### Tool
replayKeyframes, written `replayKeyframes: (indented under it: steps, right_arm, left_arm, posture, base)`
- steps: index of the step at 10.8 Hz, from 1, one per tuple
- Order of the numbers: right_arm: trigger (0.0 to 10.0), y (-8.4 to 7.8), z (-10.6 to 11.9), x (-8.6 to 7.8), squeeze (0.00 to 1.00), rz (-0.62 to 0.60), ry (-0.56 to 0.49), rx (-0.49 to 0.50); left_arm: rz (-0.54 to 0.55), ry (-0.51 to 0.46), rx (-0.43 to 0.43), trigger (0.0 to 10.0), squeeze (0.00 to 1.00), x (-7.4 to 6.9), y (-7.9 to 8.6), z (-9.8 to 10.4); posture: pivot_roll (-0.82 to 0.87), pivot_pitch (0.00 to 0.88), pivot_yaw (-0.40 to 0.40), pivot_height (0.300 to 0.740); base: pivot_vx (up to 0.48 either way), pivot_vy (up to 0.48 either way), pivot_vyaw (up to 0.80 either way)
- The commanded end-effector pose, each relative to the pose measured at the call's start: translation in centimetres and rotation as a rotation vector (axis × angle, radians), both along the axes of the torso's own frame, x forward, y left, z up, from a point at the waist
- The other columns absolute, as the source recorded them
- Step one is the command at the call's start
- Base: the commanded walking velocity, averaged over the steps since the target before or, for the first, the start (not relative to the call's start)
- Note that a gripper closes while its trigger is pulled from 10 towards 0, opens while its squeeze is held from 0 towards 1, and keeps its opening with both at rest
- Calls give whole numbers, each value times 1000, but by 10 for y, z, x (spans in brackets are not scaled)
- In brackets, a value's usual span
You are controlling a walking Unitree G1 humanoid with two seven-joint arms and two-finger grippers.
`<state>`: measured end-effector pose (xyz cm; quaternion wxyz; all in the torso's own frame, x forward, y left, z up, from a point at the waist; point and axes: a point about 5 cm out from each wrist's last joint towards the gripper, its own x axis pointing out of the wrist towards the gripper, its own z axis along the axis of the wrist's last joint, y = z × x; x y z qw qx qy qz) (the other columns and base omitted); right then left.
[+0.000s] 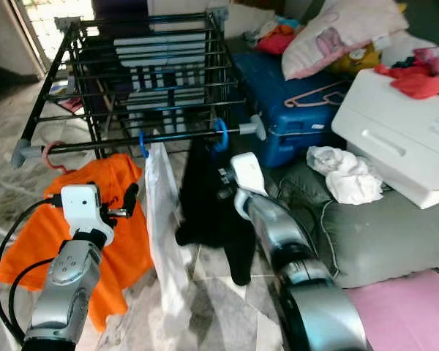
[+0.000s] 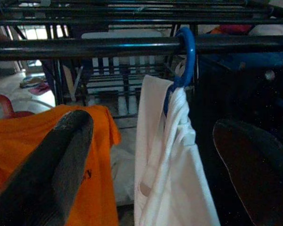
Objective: Hang hanger
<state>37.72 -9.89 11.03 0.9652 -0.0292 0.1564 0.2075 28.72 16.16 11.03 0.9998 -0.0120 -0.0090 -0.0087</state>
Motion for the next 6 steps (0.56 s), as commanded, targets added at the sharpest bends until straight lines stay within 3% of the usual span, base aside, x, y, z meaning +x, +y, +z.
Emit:
replayKeyframes:
  steps: [1,3,6]
  right_arm:
    - [10000,8,15,8,0,4,-49,22]
    - [10000,10,17,10,0,-37,-22,54]
    - [10000,-6,1,7,0,-185,92,93]
  left_arm:
    - [-7,-15,-7,10000,0,0,2,6]
    - [-5,-13,-1,10000,0,-3,4,6]
    - [-5,-11,2,10000,0,-3,9,9]
  posture:
    - [31,0,15,740]
    - [51,0,14,740]
    - [74,0,18,740]
  base:
    - [0,0,0]
    - [0,0,0]
    - [0,0,0]
